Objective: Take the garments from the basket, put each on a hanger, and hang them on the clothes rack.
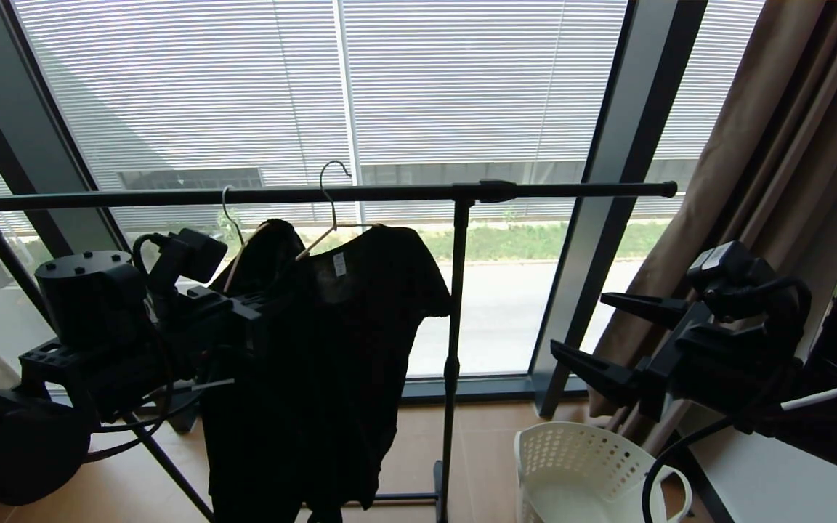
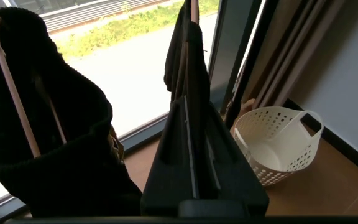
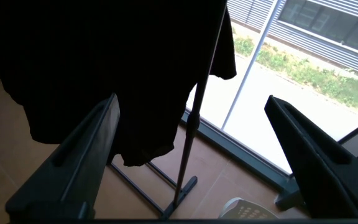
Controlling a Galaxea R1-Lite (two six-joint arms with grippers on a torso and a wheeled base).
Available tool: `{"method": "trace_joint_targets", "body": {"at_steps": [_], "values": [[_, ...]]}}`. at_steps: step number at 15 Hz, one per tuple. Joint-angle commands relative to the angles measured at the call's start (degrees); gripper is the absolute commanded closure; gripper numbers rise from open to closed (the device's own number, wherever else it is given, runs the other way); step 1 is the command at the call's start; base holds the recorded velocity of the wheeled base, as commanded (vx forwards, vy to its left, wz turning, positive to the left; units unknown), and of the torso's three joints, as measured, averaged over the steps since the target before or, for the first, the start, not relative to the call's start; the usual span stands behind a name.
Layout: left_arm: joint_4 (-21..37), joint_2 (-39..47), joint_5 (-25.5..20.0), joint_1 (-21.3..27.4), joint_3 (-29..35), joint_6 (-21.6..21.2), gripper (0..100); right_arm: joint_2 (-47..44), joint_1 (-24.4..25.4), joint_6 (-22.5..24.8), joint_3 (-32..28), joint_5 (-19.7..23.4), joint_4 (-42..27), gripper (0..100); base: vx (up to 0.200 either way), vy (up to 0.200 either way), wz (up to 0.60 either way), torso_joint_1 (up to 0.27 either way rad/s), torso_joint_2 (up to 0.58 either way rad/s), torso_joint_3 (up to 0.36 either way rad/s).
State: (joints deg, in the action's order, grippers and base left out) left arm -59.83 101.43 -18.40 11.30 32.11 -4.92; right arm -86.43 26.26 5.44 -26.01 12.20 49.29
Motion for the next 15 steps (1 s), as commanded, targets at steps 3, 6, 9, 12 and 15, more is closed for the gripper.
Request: {"method": "trace_joint_targets", "body": {"at_steps": [3,6,9,12,15], "values": [[-1.7,4.0,0.1,0.7,1.9,0.0,100,-0.1,0.0,0.0,0.1,0.0,0.0,0,0.0,0.0,0.0,0.0,0.0,0.0],[-1.8,5.7,0.1,0.9,3.5,0.0,100,-0.1,0.0,0.0,0.1,-0.1,0.0,0,0.0,0.0,0.0,0.0,0.0,0.0],[-1.8,6.8,0.1,0.9,4.8,0.0,100,-0.2,0.0,0.0,0.1,-0.1,0.0,0,0.0,0.0,0.0,0.0,0.0,0.0],[-3.3,8.3,0.6,0.9,4.8,0.0,100,-0.2,0.0,0.1,0.1,0.0,0.0,0,0.0,0.0,0.0,0.0,0.0,0.0],[-5.0,9.1,1.3,1.0,4.7,0.0,100,-0.2,0.0,0.1,0.2,-0.1,0.0,0,0.0,0.0,0.0,0.0,0.0,0.0]]}}
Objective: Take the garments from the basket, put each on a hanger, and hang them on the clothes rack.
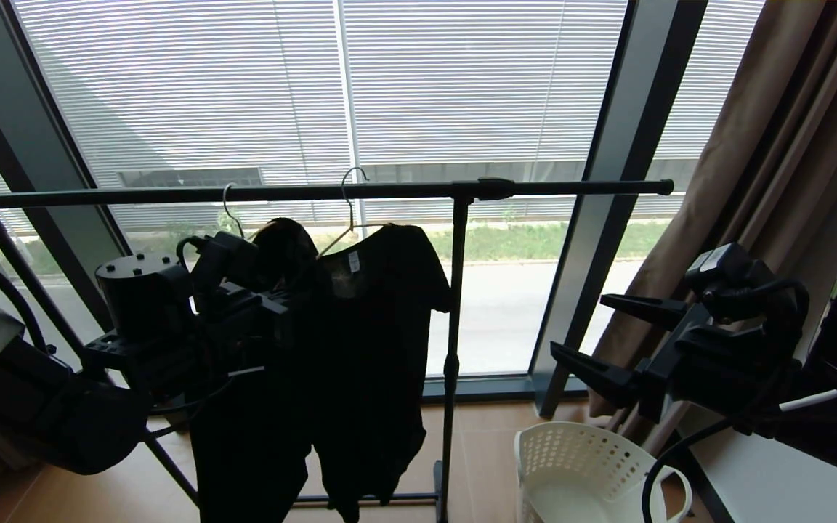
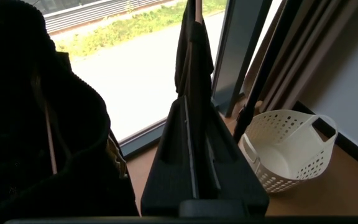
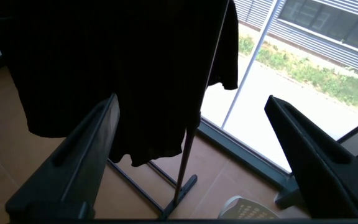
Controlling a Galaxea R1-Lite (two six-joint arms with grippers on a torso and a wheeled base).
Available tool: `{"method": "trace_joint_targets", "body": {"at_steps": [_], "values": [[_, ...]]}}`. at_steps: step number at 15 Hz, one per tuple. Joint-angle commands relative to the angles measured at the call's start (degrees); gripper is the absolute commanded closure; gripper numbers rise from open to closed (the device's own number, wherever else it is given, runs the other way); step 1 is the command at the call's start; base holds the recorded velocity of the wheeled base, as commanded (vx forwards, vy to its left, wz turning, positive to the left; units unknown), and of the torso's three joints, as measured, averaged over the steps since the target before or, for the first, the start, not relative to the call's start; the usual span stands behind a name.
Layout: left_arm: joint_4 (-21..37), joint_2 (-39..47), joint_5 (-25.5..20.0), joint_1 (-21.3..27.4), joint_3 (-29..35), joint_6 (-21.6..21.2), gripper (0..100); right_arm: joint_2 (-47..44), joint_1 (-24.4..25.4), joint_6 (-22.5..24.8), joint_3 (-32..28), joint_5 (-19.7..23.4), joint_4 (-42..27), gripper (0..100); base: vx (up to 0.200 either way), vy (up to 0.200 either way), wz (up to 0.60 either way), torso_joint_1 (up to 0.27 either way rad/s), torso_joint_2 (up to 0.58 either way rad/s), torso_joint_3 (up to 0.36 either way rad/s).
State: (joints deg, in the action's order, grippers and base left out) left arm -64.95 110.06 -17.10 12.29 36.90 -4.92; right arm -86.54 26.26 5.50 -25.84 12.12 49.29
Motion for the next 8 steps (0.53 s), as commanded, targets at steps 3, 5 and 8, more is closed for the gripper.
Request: {"method": "trace_joint_targets", "body": {"at_steps": [3,5,8], "values": [[0.0,0.9,0.0,0.2,-0.3,0.0,100,-0.1,0.0,0.0,0.0,0.0,0.0,0,0.0,0.0,0.0,0.0,0.0,0.0],[0.0,1.3,0.1,0.6,-0.4,0.0,100,-0.2,0.0,0.0,0.0,0.1,0.0,0,0.0,0.0,0.0,0.0,0.0,0.0],[-0.6,2.0,0.1,0.8,-0.3,0.0,100,-0.2,0.0,0.0,0.0,0.1,0.0,0,0.0,0.0,0.0,0.0,0.0,0.0]]}}
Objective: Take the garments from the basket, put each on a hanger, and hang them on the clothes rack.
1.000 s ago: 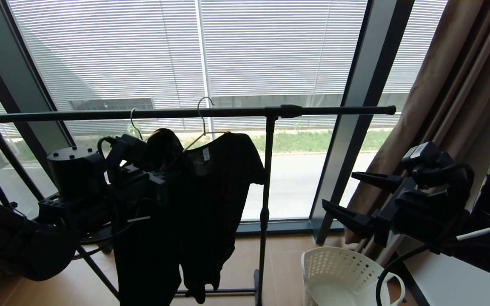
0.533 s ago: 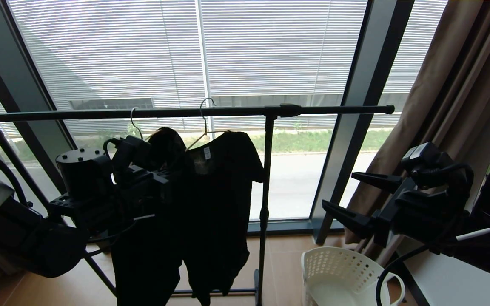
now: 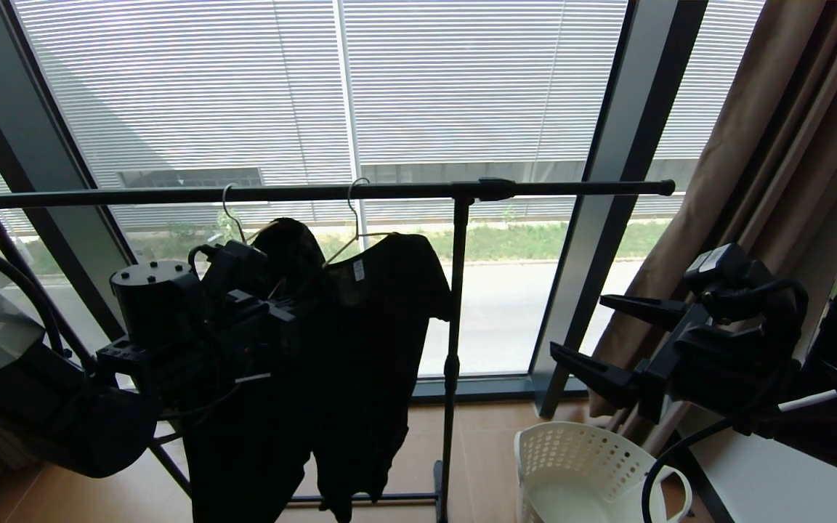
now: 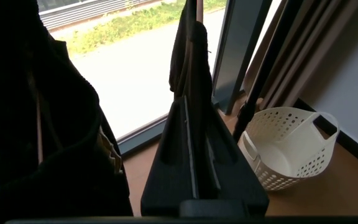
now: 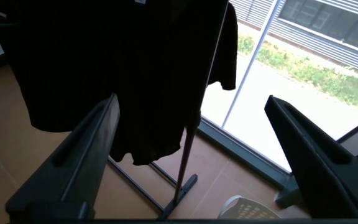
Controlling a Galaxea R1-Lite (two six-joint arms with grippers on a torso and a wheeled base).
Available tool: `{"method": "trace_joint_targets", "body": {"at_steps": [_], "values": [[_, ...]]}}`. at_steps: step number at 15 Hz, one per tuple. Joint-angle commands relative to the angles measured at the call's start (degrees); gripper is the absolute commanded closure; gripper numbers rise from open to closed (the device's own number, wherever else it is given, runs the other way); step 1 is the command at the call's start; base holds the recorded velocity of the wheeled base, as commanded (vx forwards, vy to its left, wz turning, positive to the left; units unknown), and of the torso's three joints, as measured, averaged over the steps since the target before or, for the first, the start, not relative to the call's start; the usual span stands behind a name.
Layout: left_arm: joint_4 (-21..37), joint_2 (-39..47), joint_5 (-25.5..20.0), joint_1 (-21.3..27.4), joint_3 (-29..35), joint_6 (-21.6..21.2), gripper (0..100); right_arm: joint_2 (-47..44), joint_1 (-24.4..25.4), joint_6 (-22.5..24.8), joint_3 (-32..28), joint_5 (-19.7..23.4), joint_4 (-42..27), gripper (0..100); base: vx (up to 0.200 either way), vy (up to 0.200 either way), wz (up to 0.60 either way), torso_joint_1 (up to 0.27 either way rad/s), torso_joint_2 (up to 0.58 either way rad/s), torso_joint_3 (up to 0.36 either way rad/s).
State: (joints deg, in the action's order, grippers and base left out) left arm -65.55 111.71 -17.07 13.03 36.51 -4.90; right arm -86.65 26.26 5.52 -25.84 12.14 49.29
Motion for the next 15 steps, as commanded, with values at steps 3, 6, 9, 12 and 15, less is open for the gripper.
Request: {"method": "trace_joint_targets", "body": {"at_steps": [3,6,9,12,15], "values": [[-1.4,0.5,0.0,0.1,-0.1,1.3,0,-0.1,0.0,0.0,0.0,0.1,0.0,0,0.0,0.0,0.0,0.0,0.0,0.0],[-1.4,0.2,0.0,0.2,-0.4,1.8,0,-0.1,0.0,0.1,0.0,0.0,0.0,0,0.0,0.0,0.0,0.0,0.0,0.0],[-1.2,-3.3,0.3,0.9,-2.5,1.8,0,0.1,0.0,0.1,0.2,0.0,0.0,0,0.0,0.0,0.0,0.0,0.0,0.0],[-0.6,-10.8,1.8,2.2,-7.2,1.7,0,0.6,0.0,0.1,0.3,0.0,0.0,0,0.0,0.0,0.0,0.0,0.0,0.0],[3.5,-22.2,2.1,2.6,-13.4,1.6,0,0.7,0.1,0.2,0.6,0.0,0.1,0,0.0,0.0,0.0,0.0,0.0,0.0]]}}
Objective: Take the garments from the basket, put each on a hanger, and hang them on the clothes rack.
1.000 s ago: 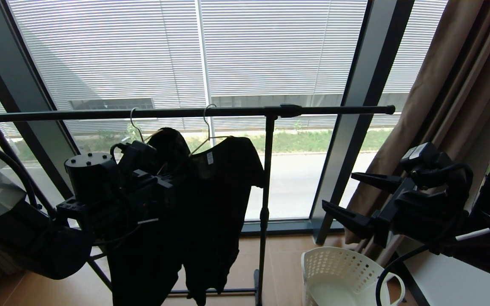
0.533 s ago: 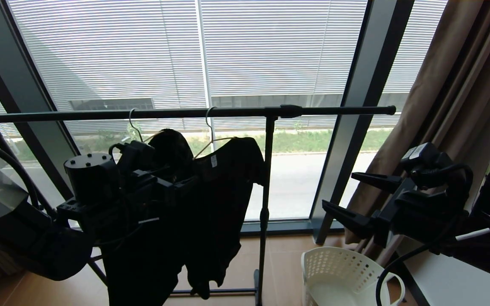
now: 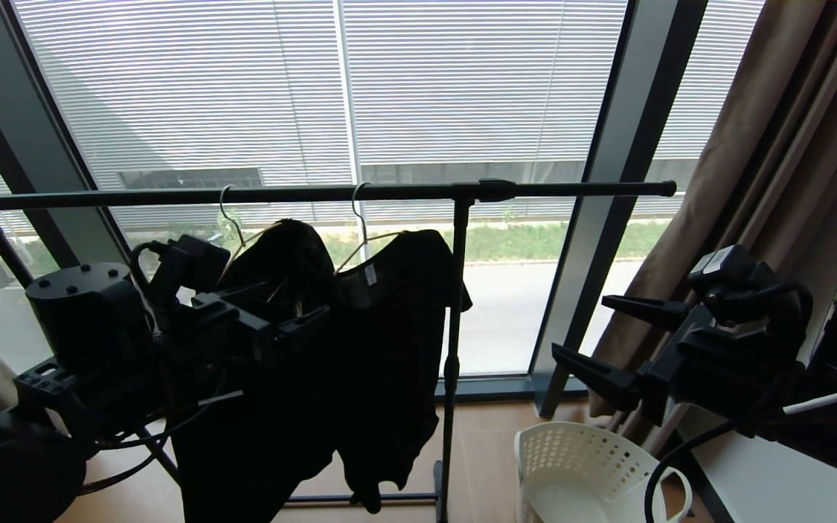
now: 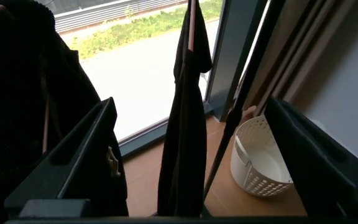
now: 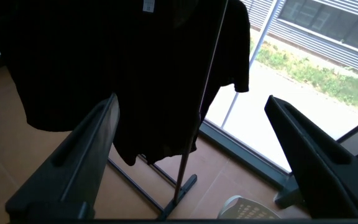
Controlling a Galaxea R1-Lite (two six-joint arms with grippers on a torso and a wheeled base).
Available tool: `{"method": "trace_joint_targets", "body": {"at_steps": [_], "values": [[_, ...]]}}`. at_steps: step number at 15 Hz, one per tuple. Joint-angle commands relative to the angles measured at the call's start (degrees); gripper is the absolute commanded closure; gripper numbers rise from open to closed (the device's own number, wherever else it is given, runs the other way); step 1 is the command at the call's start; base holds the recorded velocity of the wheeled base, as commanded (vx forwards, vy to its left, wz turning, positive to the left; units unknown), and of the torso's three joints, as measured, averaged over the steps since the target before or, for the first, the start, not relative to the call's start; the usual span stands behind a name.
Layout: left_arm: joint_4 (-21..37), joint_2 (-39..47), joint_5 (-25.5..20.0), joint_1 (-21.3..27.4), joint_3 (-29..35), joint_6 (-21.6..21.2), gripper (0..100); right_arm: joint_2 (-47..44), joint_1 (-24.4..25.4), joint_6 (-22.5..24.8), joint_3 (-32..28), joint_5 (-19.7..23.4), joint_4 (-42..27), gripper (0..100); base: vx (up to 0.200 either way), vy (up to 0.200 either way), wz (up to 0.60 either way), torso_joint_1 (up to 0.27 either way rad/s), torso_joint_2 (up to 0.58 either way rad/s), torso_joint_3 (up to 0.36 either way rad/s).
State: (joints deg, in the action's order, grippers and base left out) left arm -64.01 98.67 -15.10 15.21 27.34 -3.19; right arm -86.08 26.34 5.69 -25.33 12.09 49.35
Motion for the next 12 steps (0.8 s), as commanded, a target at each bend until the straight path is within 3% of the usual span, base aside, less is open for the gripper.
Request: {"method": "trace_joint_targets", "body": {"at_steps": [1,5,7,8,10,12], "values": [[3.8,-12.5,0.2,0.4,-6.0,0.0,0,0.1,0.0,0.1,0.2,0.0,0.0,0,0.0,0.0,0.0,0.0,0.0,0.0],[7.4,-27.2,0.3,0.0,-18.0,-0.1,0,0.2,0.0,0.1,1.0,-0.5,0.2,0,0.0,0.0,0.0,0.0,0.0,0.0],[7.6,-37.1,0.2,0.0,-26.8,-0.7,0,2.3,0.0,0.0,4.0,-5.3,0.5,0,0.0,0.0,0.0,0.0,0.0,0.0],[9.4,-41.0,0.7,0.0,-27.3,-2.3,0,4.2,0.6,-0.1,6.3,-6.6,0.5,0,0.0,0.0,0.0,0.0,0.0,0.0],[22.9,-51.8,6.7,0.2,-27.3,-3.7,0,8.3,2.1,-0.2,11.7,-8.8,0.6,0,0.0,0.0,0.0,0.0,0.0,0.0],[38.2,-63.2,6.8,0.3,-27.3,-5.1,0,16.4,3.8,0.0,15.0,-15.6,-1.2,0,0.0,0.0,0.0,0.0,0.0,0.0]]}}
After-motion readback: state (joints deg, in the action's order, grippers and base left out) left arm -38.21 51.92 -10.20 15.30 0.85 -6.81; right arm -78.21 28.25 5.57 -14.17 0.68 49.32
